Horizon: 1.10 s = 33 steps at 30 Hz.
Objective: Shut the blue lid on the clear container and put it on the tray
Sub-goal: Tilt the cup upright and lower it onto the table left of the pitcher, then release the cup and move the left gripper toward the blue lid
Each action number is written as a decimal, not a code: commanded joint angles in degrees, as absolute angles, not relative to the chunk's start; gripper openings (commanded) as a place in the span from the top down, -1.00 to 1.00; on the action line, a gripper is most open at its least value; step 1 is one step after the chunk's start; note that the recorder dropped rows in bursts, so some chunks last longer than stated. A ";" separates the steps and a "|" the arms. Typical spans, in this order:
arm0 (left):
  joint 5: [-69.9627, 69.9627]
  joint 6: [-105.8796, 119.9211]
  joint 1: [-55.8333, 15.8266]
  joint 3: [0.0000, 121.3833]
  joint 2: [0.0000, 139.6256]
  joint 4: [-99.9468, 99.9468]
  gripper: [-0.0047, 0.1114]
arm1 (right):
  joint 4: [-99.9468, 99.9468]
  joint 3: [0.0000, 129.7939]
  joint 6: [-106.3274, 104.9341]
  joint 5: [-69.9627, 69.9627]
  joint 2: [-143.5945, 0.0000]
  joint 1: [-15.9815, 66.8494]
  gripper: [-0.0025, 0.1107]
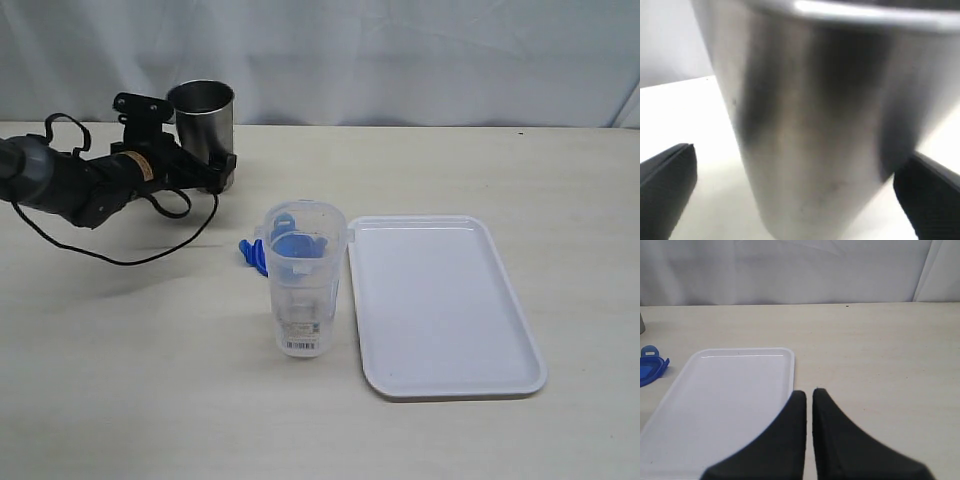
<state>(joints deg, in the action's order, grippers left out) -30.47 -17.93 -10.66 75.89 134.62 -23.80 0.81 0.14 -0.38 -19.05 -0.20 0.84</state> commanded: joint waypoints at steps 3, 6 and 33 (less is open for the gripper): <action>-31.98 -17.93 -10.57 69.84 130.77 -23.32 -0.89 | 0.87 0.00 -0.41 -19.16 0.00 0.85 0.88; -32.04 -17.93 -10.57 65.39 127.46 -23.21 -0.89 | 0.87 0.00 -0.41 -19.16 0.00 0.85 0.88; 22.37 -0.44 -22.58 65.12 111.02 13.62 0.73 | 0.87 0.00 -0.41 -19.16 0.00 0.85 0.88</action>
